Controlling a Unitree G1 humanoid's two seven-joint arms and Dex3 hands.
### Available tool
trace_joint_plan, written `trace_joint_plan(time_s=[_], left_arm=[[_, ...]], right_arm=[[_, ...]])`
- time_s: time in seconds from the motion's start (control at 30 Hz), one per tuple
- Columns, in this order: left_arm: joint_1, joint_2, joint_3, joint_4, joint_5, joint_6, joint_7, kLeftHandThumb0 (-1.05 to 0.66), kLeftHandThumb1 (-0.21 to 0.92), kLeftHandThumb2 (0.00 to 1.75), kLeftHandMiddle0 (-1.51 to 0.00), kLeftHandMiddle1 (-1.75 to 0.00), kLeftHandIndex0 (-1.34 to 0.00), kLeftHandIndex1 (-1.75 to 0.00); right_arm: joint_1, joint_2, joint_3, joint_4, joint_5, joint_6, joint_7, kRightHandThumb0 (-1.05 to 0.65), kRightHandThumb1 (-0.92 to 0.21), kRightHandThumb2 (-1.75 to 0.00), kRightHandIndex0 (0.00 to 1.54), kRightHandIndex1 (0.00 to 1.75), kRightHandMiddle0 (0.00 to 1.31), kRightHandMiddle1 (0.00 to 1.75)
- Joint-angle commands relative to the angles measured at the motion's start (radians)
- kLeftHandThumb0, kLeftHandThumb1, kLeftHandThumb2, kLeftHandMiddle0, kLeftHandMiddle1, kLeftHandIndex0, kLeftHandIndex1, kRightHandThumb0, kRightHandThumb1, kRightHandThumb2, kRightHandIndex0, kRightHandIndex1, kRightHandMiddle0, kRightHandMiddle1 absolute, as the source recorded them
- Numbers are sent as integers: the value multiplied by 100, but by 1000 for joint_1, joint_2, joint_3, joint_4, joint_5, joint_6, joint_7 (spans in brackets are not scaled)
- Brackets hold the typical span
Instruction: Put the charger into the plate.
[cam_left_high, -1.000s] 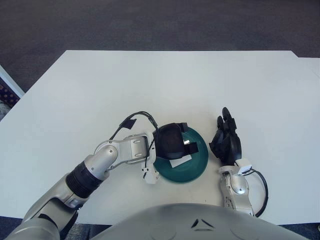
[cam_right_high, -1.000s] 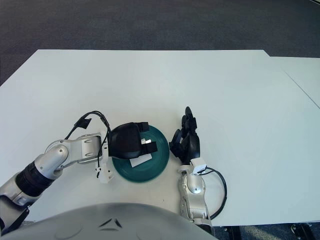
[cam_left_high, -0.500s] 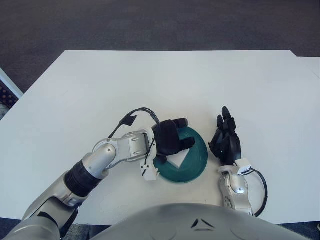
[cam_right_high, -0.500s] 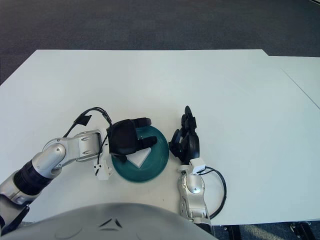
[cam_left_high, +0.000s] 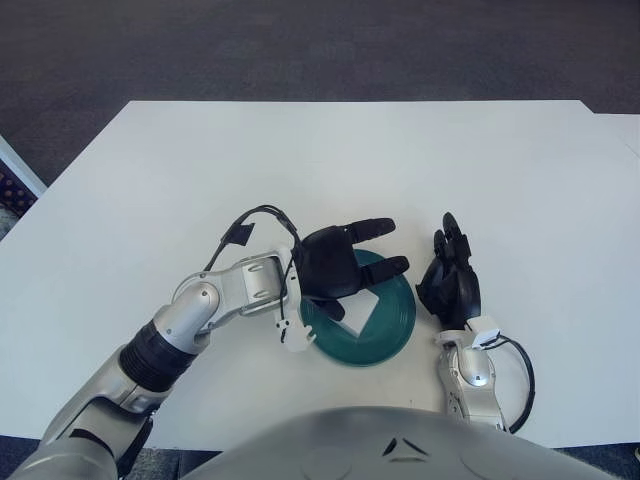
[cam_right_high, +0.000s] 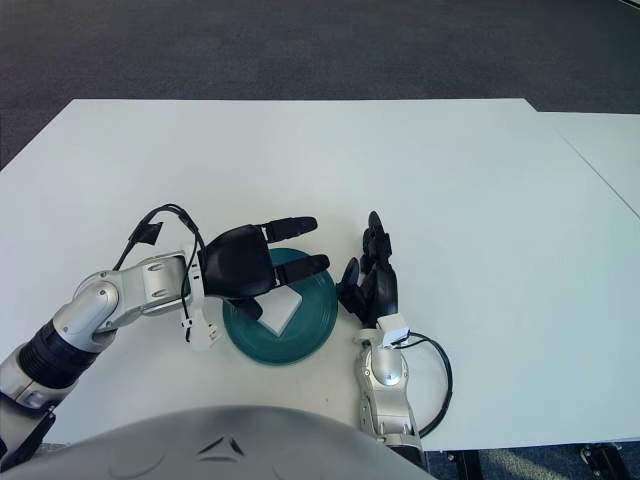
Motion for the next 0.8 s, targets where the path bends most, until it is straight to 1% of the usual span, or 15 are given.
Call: trace_joint_plan(time_s=[0.0, 0.17, 0.5, 0.63, 0.77], left_arm=[[20, -6, 15, 22, -31, 16, 30, -105, 92, 84, 0, 0, 0, 0], [36, -9, 25, 23, -67, 21, 26, -105, 92, 83, 0, 0, 0, 0], [32, 0, 24, 13, -114, 36, -23, -105, 92, 81, 0, 0, 0, 0], [30, 1, 26, 10, -122, 39, -33, -105, 92, 81, 0, 0, 0, 0], [51, 1, 43, 8, -141, 53, -24, -105, 92, 81, 0, 0, 0, 0]], right_arm=[[23, 6, 4, 24, -4, 32, -1, -100, -92, -97, 0, 0, 0, 11], [23, 4, 7, 23, -12, 26, 0, -100, -92, -97, 0, 0, 0, 10], [28, 3, 10, 11, -23, 42, -1, -100, -92, -98, 0, 0, 0, 8], [26, 5, 9, 14, -26, 33, -5, -100, -92, -98, 0, 0, 0, 8], [32, 10, 14, 20, -37, 20, -12, -100, -92, -97, 0, 0, 1, 8]])
